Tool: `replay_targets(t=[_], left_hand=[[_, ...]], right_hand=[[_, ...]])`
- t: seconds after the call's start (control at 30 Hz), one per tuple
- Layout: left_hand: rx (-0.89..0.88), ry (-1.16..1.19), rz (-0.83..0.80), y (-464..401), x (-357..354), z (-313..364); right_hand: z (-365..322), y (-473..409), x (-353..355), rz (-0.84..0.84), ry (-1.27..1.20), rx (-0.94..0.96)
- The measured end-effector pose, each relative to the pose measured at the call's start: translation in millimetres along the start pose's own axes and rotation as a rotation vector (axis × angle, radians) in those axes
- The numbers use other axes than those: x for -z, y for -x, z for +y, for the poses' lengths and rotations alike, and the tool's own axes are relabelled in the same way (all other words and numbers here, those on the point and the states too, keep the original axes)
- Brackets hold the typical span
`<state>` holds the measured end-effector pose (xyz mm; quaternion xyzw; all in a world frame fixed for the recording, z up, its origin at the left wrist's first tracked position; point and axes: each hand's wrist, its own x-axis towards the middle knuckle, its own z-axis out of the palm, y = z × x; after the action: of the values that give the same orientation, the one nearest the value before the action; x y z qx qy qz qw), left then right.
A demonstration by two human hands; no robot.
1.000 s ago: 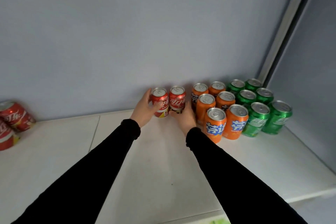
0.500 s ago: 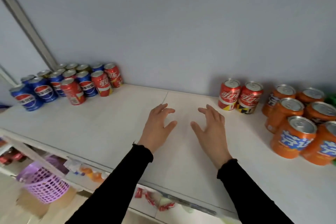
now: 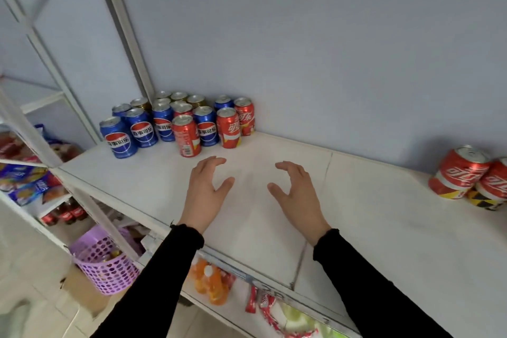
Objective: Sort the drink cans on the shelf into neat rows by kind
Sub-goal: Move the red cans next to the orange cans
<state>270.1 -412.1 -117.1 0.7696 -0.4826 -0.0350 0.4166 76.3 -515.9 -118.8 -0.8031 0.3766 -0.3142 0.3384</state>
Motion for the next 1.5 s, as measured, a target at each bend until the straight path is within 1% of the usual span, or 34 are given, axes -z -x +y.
replay_targets(t=[0.13,0.23,0.3,0.43,0.57,0.67,0.73,0.83,0.9,0.97,1.0,1.17,1.27,1.37,1.43,1.5], left_hand=[[0.030,0.042,0.082,-40.2,42.5,-48.7],[0.062,0.083,0.162,-76.9,64.2,-75.8],[0.095,0.117,0.173,-99.9,71.3,-87.3],[0.093,0.093,0.115,-134.7,68.4,-95.5],[0.096,0.063,0.063,-157.0,58.6,-99.1],[0.051,0.066,-0.014,-166.5,60.7,-109.1],[0.026,0.129,-0.088,-167.3,68.9,-115.6],[0.014,0.303,-0.226,-168.3,84.2,-129.1],[0.001,0.350,-0.310,-170.5,90.8,-137.6],[-0.013,0.360,-0.349,-169.5,90.5,-140.3],[-0.015,0.349,-0.335,-166.6,87.6,-139.6],[0.097,0.288,-0.092,-146.5,61.5,-126.2],[0.100,0.262,-0.019,-141.2,54.8,-119.0],[0.056,0.320,-0.035,-133.8,48.8,-109.0],[0.032,0.377,-0.088,-125.6,40.5,-92.7],[-0.004,0.459,-0.180,-116.0,27.4,-70.2]], right_hand=[[-31.6,-50.1,-57.4,-0.010,-0.079,-0.085],[-42.7,-88.3,-88.9,0.038,-0.158,-0.172],[-44.1,-109.2,-104.3,0.092,-0.187,-0.231],[-45.2,-135.7,-127.3,0.175,-0.221,-0.294],[-45.1,-157.0,-143.2,0.199,-0.259,-0.315],[-44.0,-171.8,-152.6,0.214,-0.265,-0.306],[-42.4,-177.8,-158.3,0.237,-0.242,-0.306],[-38.8,-181.2,-166.0,0.277,-0.185,-0.323],[-35.4,-182.8,-170.8,0.292,-0.136,-0.334],[-32.8,-185.1,-174.0,0.294,-0.110,-0.334],[-31.3,-186.5,-174.7,0.294,-0.115,-0.336],[-37.4,-174.1,-164.6,0.291,-0.207,-0.332],[-41.4,-152.0,-151.7,0.280,-0.232,-0.328],[-45.6,-122.0,-129.4,0.305,-0.253,-0.326],[-46.1,-99.8,-109.7,0.346,-0.253,-0.326],[-43.8,-75.7,-85.6,0.403,-0.223,-0.332]])
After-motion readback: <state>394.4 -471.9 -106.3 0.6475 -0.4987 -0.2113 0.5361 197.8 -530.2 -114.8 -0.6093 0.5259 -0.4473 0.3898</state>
